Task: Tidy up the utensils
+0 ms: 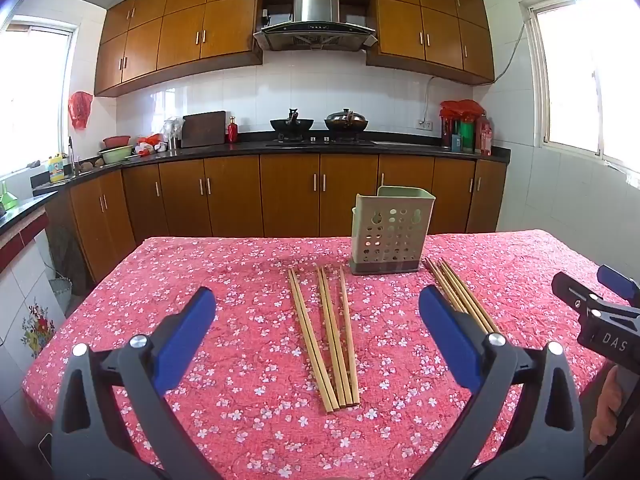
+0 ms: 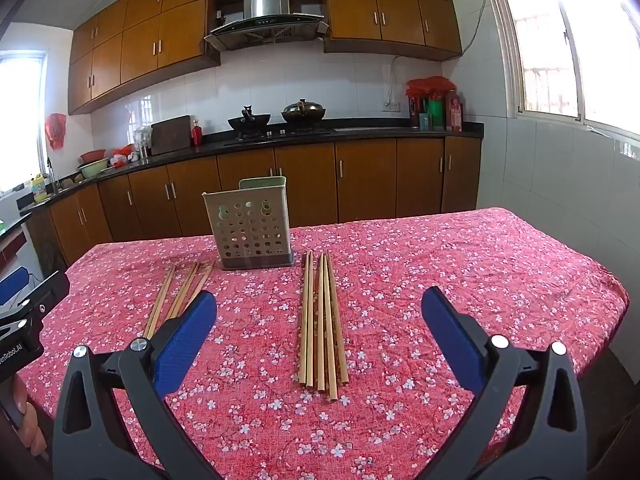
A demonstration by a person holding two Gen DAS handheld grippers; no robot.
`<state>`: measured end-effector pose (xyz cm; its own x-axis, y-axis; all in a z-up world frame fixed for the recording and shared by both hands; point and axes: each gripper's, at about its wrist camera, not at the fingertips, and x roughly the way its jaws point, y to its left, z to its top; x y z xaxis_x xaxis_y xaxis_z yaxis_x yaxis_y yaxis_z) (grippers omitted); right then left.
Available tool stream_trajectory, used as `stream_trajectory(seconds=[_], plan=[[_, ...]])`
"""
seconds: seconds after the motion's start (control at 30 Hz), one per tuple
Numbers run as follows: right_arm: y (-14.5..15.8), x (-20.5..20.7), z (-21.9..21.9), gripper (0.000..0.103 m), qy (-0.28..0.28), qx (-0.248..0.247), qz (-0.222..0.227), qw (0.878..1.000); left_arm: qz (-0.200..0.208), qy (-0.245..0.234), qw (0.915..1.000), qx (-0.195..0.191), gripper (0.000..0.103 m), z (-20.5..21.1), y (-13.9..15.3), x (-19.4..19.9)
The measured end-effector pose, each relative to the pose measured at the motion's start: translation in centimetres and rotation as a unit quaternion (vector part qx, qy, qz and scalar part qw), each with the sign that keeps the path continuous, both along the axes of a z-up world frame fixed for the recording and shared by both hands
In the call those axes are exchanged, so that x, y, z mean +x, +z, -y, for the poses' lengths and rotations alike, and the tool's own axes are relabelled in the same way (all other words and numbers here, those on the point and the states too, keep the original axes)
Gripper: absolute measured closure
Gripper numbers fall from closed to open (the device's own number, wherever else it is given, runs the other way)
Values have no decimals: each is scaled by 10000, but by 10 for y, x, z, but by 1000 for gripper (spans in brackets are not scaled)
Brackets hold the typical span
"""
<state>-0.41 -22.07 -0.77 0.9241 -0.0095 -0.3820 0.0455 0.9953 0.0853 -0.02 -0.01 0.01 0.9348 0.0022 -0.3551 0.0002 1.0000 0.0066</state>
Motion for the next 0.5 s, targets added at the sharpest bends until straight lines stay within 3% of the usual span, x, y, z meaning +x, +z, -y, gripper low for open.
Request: stream_trajectory(seconds=[0.5], plan=[[-1,0,1,2,3,14,0,10000,-6,-6,10000,2,4,0,0,0]])
